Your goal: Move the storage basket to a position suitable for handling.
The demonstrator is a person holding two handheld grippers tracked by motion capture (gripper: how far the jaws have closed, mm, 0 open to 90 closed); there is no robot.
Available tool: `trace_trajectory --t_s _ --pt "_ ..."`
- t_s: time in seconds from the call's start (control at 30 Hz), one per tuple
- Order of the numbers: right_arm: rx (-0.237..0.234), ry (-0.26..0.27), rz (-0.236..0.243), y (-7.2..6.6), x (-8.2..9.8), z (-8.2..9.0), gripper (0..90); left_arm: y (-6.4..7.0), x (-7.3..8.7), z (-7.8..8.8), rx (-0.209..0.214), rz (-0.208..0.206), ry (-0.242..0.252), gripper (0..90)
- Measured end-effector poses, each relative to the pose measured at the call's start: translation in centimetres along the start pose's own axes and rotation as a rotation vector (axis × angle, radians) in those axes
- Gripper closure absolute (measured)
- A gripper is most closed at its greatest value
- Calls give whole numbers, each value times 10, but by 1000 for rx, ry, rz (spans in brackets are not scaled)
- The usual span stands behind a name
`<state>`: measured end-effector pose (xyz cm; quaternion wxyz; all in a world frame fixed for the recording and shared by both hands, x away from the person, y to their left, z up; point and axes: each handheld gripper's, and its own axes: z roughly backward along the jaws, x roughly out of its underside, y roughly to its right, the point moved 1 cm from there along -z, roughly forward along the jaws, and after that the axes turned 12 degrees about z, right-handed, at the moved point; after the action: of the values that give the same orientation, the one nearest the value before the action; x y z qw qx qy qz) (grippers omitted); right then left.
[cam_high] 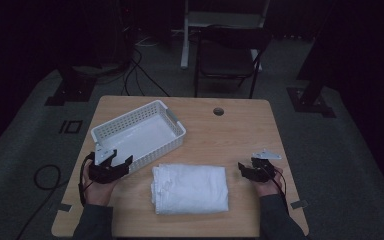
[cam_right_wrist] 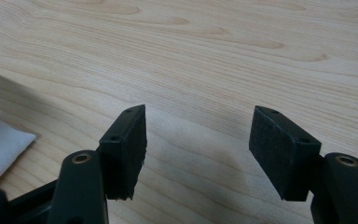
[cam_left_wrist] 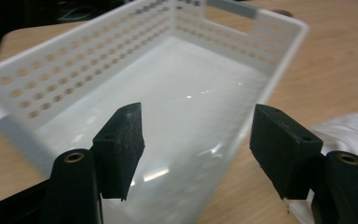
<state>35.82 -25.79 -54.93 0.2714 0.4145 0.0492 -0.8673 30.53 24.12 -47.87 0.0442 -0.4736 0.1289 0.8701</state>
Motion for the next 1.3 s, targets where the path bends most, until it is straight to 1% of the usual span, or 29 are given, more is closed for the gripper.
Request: trace_trajectory --t_s 0.03,0.07,0.1,0.13,0.17,0.2,0.23,0.27,0.3,0.43,0.47,0.53,0.63,0.8,0.83,0.93,1.0,1.1,1.2,1.3 --pt "-1 0 1 0 0 0 365 -5 0 2 -29 20 4 339" --pt "-1 0 1 0 0 0 365 -5 0 2 -29 20 4 339" --pt "-3 0 0 0 0 -1 365 -8 0 2 -40 27 3 339" --pt "-3 1 0 0 0 -1 365 -12 0 2 -66 37 -8 339" --pt "-3 2 0 0 0 -1 365 -15 0 2 -78 43 -9 339" --pt "-1 2 -1 0 0 -1 365 -15 0 2 -78 43 -9 339" --pt "0 3 -2 1 0 -1 365 -16 0 2 -88 47 -8 339" --pt "0 4 -3 1 0 -1 365 -19 1 3 -109 54 -10 340" --pt "0 4 -3 1 0 -1 365 -19 1 3 -109 54 -10 340" --pt "2 1 -5 1 0 -1 365 -26 2 4 -174 72 -13 340" --pt "2 1 -5 1 0 -1 365 -26 2 4 -174 72 -13 340" --pt "2 0 -5 2 1 -1 365 -29 3 3 -194 80 -29 341" --pt "2 -2 -7 2 1 -2 365 -30 5 0 -197 83 -50 343" --pt "1 -2 -10 2 1 -2 365 -30 9 -8 -197 74 -95 386" --pt "2 -3 -10 2 1 -2 365 -29 10 -10 -208 69 -101 389" --pt "7 -2 -8 2 0 -2 367 -30 10 -9 -211 76 -100 414" --pt "12 7 -8 1 0 0 373 -29 10 -10 -191 76 -100 443" --pt "6 19 -11 1 -2 2 373 -24 9 -15 -179 59 -107 455" --pt "-9 25 -15 -1 -3 2 373 -19 8 -20 -180 39 -108 442" --pt "-8 29 -11 -2 -5 2 373 -16 6 -24 -185 30 -110 442"
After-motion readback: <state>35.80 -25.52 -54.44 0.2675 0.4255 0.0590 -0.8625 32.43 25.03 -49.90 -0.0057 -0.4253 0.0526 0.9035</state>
